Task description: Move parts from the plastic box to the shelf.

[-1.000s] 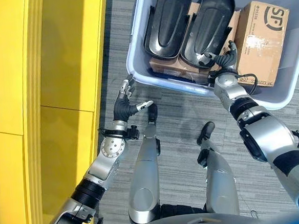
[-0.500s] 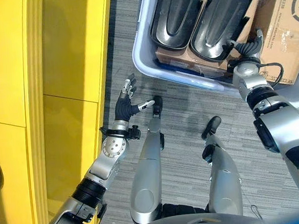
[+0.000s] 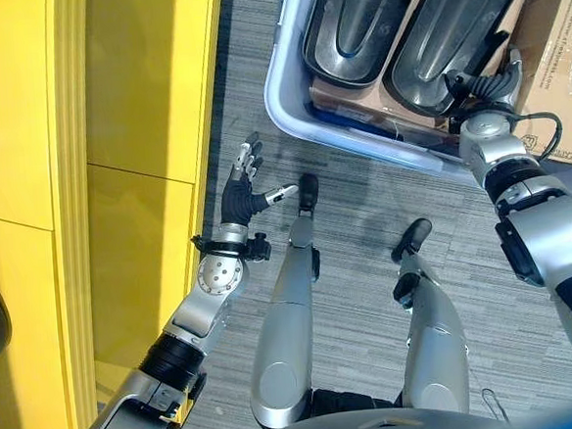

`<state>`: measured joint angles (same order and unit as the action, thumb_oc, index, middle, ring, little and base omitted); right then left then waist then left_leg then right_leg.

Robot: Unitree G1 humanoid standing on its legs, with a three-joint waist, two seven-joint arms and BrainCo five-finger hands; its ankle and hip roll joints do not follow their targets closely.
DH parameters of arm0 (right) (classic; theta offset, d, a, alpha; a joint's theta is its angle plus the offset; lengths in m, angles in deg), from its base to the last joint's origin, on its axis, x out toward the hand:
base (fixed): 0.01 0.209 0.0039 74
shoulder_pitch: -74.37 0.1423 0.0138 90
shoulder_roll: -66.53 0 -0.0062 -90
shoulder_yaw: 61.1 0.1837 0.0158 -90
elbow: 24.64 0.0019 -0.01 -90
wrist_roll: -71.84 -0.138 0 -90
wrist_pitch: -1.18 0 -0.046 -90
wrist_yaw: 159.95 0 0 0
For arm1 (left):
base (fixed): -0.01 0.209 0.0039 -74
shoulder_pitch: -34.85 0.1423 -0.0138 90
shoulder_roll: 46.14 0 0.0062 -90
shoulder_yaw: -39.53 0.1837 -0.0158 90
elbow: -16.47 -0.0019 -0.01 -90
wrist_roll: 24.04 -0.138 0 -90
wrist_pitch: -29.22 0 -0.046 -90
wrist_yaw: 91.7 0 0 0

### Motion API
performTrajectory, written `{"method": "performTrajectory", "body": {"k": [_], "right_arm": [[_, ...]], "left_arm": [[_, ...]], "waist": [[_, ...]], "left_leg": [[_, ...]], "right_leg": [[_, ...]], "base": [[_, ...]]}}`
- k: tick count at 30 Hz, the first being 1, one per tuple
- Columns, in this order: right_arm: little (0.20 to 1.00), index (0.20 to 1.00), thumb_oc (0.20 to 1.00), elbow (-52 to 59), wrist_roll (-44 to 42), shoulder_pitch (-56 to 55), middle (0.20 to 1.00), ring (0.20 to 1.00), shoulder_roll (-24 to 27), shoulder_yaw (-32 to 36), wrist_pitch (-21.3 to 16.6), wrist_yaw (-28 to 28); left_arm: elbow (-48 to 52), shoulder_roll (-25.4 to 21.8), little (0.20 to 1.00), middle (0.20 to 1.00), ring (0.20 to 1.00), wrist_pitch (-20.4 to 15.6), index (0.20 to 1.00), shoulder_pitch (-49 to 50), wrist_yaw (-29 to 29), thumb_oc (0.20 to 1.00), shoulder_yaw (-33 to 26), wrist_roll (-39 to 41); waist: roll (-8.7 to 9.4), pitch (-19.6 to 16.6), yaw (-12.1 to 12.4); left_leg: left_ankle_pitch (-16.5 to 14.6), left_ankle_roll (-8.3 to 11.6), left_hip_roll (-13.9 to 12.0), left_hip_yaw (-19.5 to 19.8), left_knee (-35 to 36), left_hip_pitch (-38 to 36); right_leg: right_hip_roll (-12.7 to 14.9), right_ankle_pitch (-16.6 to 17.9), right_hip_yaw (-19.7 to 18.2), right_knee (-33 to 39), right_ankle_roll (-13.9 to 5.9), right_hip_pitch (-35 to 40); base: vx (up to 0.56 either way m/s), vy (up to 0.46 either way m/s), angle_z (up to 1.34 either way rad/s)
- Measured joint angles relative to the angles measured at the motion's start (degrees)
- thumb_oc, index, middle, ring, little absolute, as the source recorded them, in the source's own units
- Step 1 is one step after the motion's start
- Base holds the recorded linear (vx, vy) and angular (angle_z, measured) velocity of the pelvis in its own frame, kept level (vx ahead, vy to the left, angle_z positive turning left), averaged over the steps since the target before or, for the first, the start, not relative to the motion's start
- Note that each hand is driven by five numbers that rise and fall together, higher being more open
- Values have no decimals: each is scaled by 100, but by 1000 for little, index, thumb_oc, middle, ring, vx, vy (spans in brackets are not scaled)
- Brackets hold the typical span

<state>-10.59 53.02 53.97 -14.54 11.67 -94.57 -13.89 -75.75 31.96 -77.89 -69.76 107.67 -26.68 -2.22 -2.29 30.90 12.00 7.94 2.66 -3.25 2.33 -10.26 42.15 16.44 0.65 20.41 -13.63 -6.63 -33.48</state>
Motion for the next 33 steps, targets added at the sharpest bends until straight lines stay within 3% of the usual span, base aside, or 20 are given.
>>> {"method": "performTrajectory", "body": {"k": [2, 3, 4, 5, 6, 33], "right_arm": [[1000, 1000, 1000, -31, 3, 16, 1000, 1000, 11, -24, 33, -7], [733, 733, 733, -33, 4, 16, 733, 733, 55, -23, 44, -10], [733, 733, 733, -38, 5, 16, 733, 733, 72, -23, 44, -13], [335, 335, 335, -41, 3, 14, 335, 335, 85, -22, 40, -15], [200, 200, 200, -44, 3, 11, 200, 200, 93, -20, 45, -20], [200, 200, 200, -112, -8, 18, 200, 200, 90, 109, 178, -213]], "left_arm": [[0, 4, 1000, 1000, 1000, 0, 1000, -1, 5, 1000, 5, -1], [3, 2, 1000, 1000, 1000, 0, 1000, 0, 50, 1000, 21, -2], [4, 2, 1000, 1000, 1000, 0, 1000, 0, 75, 1000, 19, -1], [5, 2, 1000, 1000, 1000, 0, 1000, 1, 90, 1000, 14, -1], [5, 2, 1000, 1000, 1000, 1, 1000, 4, 99, 1000, 14, -1], [44, 3, 1000, 1000, 1000, 0, 1000, -41, 99, 1000, 17, 2]], "waist": [[-6, -4, 0], [-17, -10, 1], [-18, -10, 2], [-19, -11, 1], [-19, -11, 2], [-92, -51, 10]], "left_leg": [[1, -1, 7, 25, -1, 10], [2, 0, 14, 69, -2, 41], [5, 4, 16, 98, -4, 59], [-32, 53, 16, 129, -10, 70], [-37, 64, 19, 141, -9, 68], [32, -3, 24, 150, 5, -145]], "right_leg": [[6, -6, 21, -20, 2, -1], [15, -26, 75, -39, 12, -4], [14, -28, 97, -40, 13, -5], [21, -50, 118, -43, 9, 2], [32, -72, 129, -56, -1, 9], [66, -127, 227, -146, -25, 232]], "base": [[7, 5, 7], [74, -25, 12], [80, -15, 13], [73, -18, 9], [-57, 26, 6], [-6, 4, 1]]}}
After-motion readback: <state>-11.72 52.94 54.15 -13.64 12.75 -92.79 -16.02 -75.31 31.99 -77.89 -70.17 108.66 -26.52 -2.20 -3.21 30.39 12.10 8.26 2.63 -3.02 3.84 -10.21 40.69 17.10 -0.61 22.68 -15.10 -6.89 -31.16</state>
